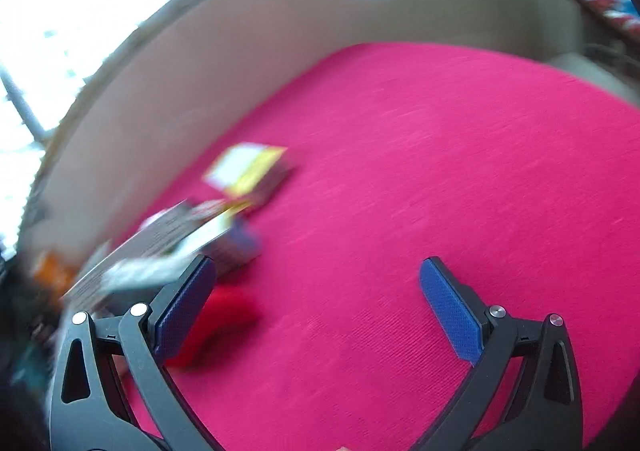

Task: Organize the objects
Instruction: 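Grasp the red Sequoia box with the left gripper while the right grasps the plush chili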

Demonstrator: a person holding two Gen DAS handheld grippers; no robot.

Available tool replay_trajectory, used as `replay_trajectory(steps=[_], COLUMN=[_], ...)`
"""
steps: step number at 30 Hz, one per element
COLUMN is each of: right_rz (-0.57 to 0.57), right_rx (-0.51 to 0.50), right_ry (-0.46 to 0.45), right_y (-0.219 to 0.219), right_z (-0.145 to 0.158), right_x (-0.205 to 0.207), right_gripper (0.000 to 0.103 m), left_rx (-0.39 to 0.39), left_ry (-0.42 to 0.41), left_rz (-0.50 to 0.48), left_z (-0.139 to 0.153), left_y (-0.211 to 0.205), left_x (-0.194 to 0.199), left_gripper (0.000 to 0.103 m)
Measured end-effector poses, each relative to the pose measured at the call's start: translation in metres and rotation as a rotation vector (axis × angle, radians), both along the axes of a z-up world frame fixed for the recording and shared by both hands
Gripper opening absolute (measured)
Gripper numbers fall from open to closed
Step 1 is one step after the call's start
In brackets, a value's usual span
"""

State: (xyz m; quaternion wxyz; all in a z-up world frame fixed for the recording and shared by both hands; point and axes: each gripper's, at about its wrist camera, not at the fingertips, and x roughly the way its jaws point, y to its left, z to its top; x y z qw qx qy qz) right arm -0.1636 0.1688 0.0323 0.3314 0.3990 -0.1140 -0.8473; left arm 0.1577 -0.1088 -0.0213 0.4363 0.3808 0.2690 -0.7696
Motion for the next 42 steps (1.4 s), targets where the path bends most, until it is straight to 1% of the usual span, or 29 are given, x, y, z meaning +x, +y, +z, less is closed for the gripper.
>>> replay_trajectory(steps=[2, 5, 7, 9, 11, 13, 15, 16, 18, 19, 21, 23, 25, 26, 27, 28, 29, 31, 33, 34, 36, 38, 40, 42], right_rz=[0.065, 0.141, 0.180, 0.203, 0.210, 0.204, 0.188, 0.183, 0.164, 0.161, 0.145, 0.133, 0.134, 0.130, 0.131, 0.134, 0.133, 0.130, 0.129, 0.144, 0.158, 0.169, 0.176, 0.188], right_rx=[0.031, -0.004, -0.020, -0.019, -0.010, -0.005, -0.013, -0.015, -0.019, -0.032, -0.066, -0.079, -0.082, -0.062, -0.044, -0.024, -0.007, 0.009, 0.005, -0.009, 0.002, 0.016, 0.022, 0.024], right_ry=[-0.014, -0.078, -0.090, -0.086, -0.098, -0.139, -0.192, -0.204, -0.200, -0.215, -0.256, -0.283, -0.270, -0.241, -0.224, -0.204, -0.174, -0.152, -0.142, -0.137, -0.118, -0.090, -0.066, -0.053], right_y=[-0.012, -0.027, -0.039, -0.045, -0.053, -0.059, -0.063, -0.063, -0.070, -0.072, -0.077, -0.083, -0.086, -0.090, -0.092, -0.094, -0.096, -0.097, -0.096, -0.095, -0.096, -0.096, -0.096, -0.096], right_z=[0.003, 0.005, 0.009, 0.009, 0.006, 0.000, -0.006, -0.009, -0.008, -0.008, -0.010, -0.012, -0.013, -0.013, -0.014, -0.014, -0.014, -0.015, -0.017, -0.017, -0.018, -0.018, -0.018, -0.019], right_x=[0.012, 0.021, 0.028, 0.037, 0.041, 0.039, 0.040, 0.038, 0.038, 0.036, 0.030, 0.028, 0.030, 0.034, 0.036, 0.038, 0.041, 0.041, 0.038, 0.037, 0.037, 0.040, 0.043, 0.045], right_gripper=[0.103, 0.103, 0.103, 0.103, 0.103, 0.103, 0.103, 0.103, 0.103, 0.103, 0.103, 0.102, 0.093, 0.086, 0.081, 0.080, 0.079, 0.074, 0.066, 0.065, 0.062, 0.061, 0.060, 0.057], left_rx=[0.007, 0.014, 0.006, -0.003, 0.000, -0.036, -0.102, -0.147, -0.194, -0.188, -0.142, -0.102, -0.093, -0.096, -0.102, -0.109, -0.118, -0.137, -0.148, -0.154, -0.168, -0.179, -0.178, -0.168], left_ry=[0.017, 0.023, 0.010, -0.003, -0.003, -0.020, -0.058, -0.084, -0.118, -0.122, -0.113, -0.079, -0.057, -0.055, -0.058, -0.059, -0.063, -0.075, -0.081, -0.085, -0.095, -0.105, -0.102, -0.093], left_rz=[-0.009, -0.014, -0.015, -0.006, -0.025, -0.073, -0.139, -0.171, -0.219, -0.234, -0.249, -0.252, -0.244, -0.248, -0.260, -0.277, -0.290, -0.301, -0.302, -0.301, -0.301, -0.301, -0.313, -0.312], left_z=[0.000, 0.002, 0.004, 0.005, 0.006, 0.009, 0.012, 0.013, 0.012, 0.009, 0.001, -0.002, -0.001, -0.001, 0.000, 0.000, 0.001, 0.002, 0.002, 0.002, 0.001, 0.002, 0.002, 0.003], left_y=[-0.001, -0.002, -0.004, -0.006, -0.008, -0.005, 0.002, 0.007, 0.012, 0.012, 0.007, 0.002, -0.001, -0.002, -0.003, -0.001, 0.001, 0.004, 0.007, 0.008, 0.012, 0.014, 0.014, 0.011], left_x=[0.005, 0.015, 0.021, 0.027, 0.026, 0.017, 0.004, -0.003, -0.010, -0.012, -0.014, -0.013, -0.009, -0.010, -0.014, -0.015, -0.018, -0.021, -0.025, -0.026, -0.029, -0.029, -0.029, -0.027], left_gripper=[0.103, 0.103, 0.103, 0.103, 0.103, 0.103, 0.103, 0.103, 0.103, 0.103, 0.102, 0.095, 0.086, 0.082, 0.080, 0.075, 0.074, 0.074, 0.074, 0.074, 0.074, 0.074, 0.074, 0.074])
